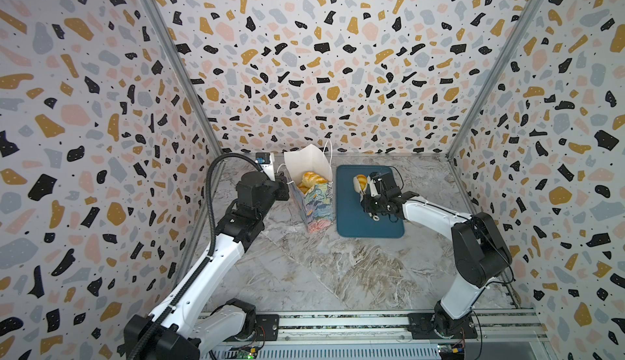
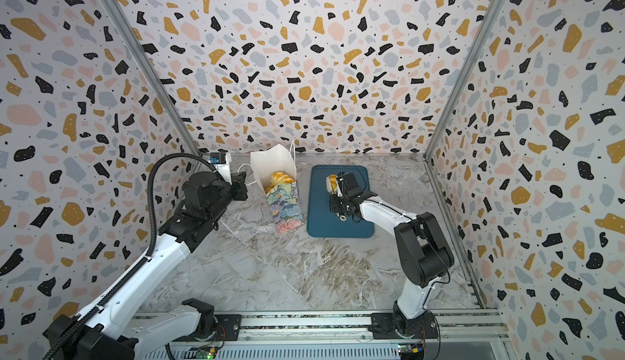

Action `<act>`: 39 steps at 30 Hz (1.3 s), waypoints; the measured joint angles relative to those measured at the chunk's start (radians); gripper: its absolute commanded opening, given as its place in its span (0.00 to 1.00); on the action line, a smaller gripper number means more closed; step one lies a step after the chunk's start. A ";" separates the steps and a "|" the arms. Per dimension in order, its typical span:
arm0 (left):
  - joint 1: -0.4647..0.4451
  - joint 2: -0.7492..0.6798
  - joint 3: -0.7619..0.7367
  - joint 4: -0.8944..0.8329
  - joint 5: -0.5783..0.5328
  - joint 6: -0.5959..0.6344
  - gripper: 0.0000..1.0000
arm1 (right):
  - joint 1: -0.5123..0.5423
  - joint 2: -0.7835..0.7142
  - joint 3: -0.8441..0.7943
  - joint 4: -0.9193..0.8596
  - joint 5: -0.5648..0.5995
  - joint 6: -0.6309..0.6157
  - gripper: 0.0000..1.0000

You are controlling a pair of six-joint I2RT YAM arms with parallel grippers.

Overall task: Place the fake bread into the paper bag
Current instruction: 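Lift the striped round bun in the tongs up off the tray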

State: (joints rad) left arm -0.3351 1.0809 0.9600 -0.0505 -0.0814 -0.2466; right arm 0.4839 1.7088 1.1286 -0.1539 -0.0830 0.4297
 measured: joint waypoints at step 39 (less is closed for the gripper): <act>0.000 -0.008 -0.006 0.001 0.021 0.000 0.00 | 0.035 -0.454 -0.216 0.051 -0.063 0.058 0.18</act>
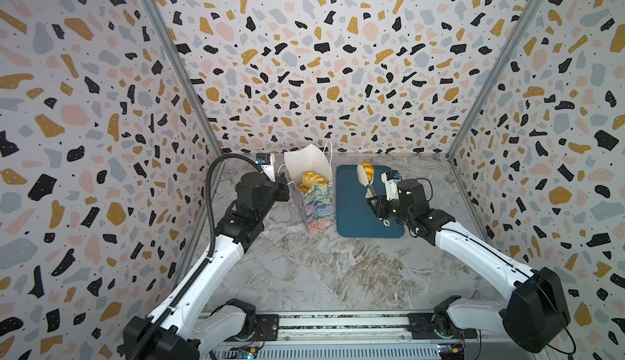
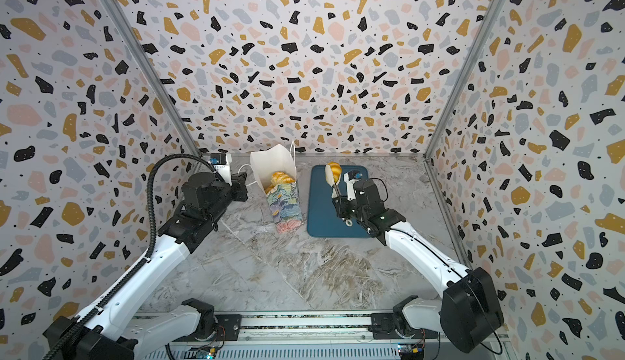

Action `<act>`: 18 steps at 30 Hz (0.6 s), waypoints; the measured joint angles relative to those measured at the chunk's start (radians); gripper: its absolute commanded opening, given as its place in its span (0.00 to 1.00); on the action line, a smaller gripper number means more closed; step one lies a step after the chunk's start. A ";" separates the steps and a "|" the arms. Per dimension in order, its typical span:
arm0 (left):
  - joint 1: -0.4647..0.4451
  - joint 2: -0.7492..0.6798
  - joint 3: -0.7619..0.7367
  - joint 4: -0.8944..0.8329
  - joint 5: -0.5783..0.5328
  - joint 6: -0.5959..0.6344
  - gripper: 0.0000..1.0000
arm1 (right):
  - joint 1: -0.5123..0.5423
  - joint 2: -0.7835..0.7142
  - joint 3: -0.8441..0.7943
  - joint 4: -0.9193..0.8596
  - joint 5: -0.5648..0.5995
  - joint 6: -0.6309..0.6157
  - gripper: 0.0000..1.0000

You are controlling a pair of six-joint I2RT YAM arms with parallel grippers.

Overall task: Place the fake bread into the paper bag
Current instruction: 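Lift the striped round bun in the tongs up off the tray, then carry the striped round bun in the tongs toward the bag opening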

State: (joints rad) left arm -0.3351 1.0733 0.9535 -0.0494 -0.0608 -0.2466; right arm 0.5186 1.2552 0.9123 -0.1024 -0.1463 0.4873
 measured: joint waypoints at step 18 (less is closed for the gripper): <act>0.000 0.000 0.000 0.000 0.000 0.000 0.00 | 0.062 -0.112 0.008 0.018 0.013 0.021 0.18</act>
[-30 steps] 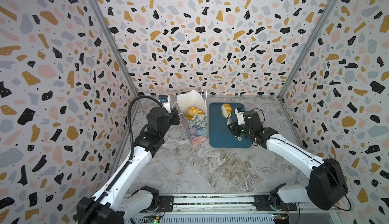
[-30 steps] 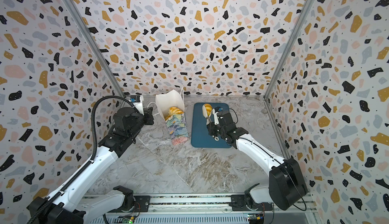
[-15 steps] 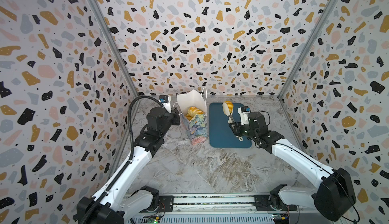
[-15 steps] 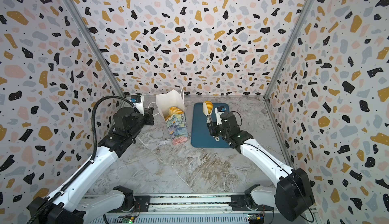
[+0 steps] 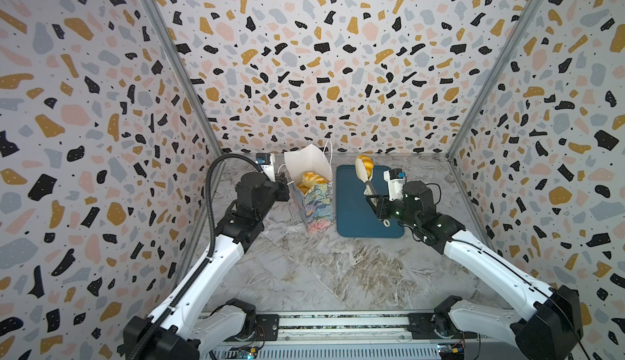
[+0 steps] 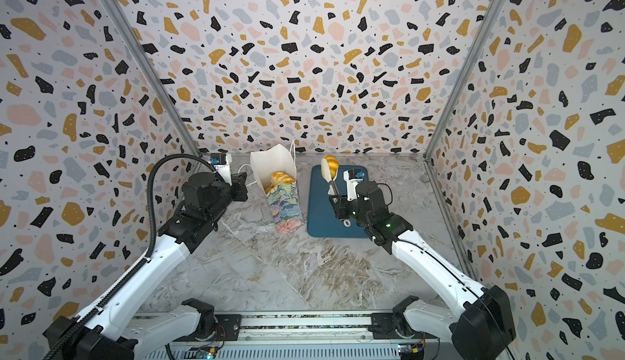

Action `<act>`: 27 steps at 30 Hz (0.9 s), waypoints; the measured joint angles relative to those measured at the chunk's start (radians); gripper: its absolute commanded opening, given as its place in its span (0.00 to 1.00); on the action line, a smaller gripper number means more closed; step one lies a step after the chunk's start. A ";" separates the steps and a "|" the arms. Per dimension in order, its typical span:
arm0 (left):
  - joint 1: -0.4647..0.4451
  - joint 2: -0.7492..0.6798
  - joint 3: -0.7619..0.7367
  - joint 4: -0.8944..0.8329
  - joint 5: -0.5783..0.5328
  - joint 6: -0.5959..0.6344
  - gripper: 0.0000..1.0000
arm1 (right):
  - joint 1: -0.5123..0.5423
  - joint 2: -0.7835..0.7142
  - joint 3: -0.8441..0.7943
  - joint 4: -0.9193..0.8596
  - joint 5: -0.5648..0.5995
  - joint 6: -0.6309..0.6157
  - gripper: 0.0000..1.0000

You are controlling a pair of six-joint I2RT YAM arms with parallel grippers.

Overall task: Place the fake bread into the paper bag
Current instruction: 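Carry the striped round bun in the tongs toward the bag opening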

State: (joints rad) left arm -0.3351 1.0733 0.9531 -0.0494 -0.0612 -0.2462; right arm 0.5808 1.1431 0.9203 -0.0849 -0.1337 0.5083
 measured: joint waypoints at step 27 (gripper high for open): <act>0.000 -0.003 0.000 0.000 0.000 0.000 0.00 | 0.157 -0.003 0.163 0.016 0.071 -0.049 0.18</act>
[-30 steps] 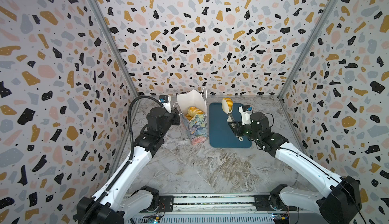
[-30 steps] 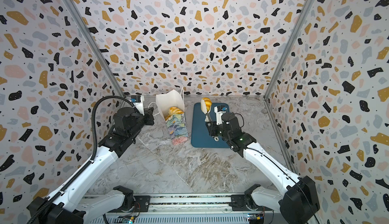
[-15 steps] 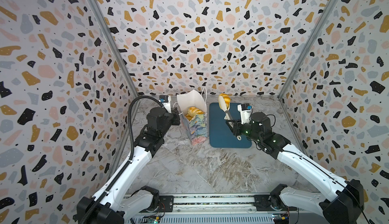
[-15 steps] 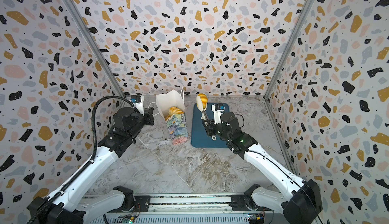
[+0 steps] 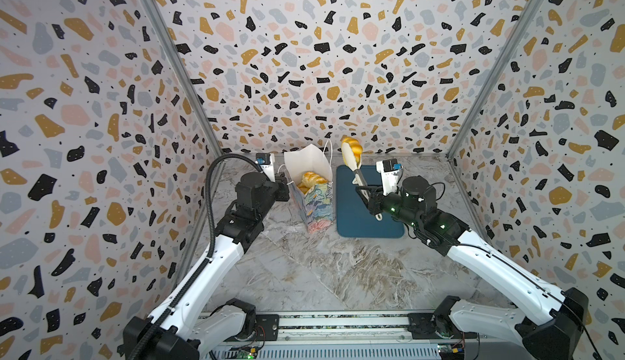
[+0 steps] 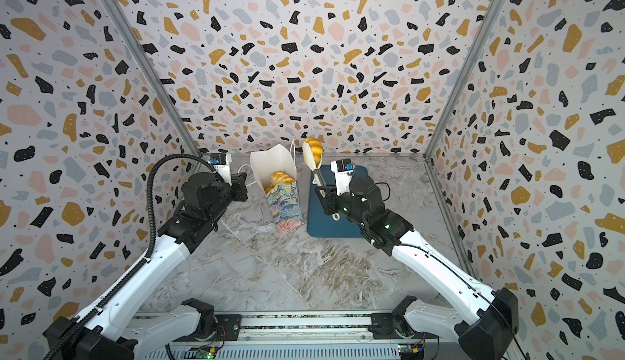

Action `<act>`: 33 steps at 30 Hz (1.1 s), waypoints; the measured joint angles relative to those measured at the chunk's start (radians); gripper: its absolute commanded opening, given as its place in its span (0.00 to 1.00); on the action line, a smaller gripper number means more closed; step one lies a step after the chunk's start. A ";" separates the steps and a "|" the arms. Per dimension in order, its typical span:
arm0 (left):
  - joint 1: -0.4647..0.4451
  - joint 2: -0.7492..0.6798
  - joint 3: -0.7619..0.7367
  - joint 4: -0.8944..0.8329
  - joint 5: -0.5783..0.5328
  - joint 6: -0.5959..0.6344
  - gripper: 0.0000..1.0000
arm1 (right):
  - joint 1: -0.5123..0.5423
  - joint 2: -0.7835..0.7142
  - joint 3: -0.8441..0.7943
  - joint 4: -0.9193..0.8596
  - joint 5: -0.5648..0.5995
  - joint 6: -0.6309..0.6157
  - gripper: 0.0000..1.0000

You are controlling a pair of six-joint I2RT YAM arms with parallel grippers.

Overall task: Place the fake bread into the paper bag
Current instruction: 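Carry the striped round bun in the tongs toward the bag opening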

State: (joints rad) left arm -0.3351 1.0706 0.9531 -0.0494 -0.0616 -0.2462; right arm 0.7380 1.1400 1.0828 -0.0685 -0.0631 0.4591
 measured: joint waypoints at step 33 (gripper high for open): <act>0.000 -0.023 -0.005 0.002 0.000 0.000 0.00 | 0.194 0.369 0.448 -0.265 0.100 -0.145 0.21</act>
State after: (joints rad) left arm -0.3351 1.0481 0.9485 -0.0471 -0.0612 -0.2459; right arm 0.9321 1.5085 1.5307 -0.3332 0.0364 0.3145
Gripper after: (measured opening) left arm 0.046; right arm 0.278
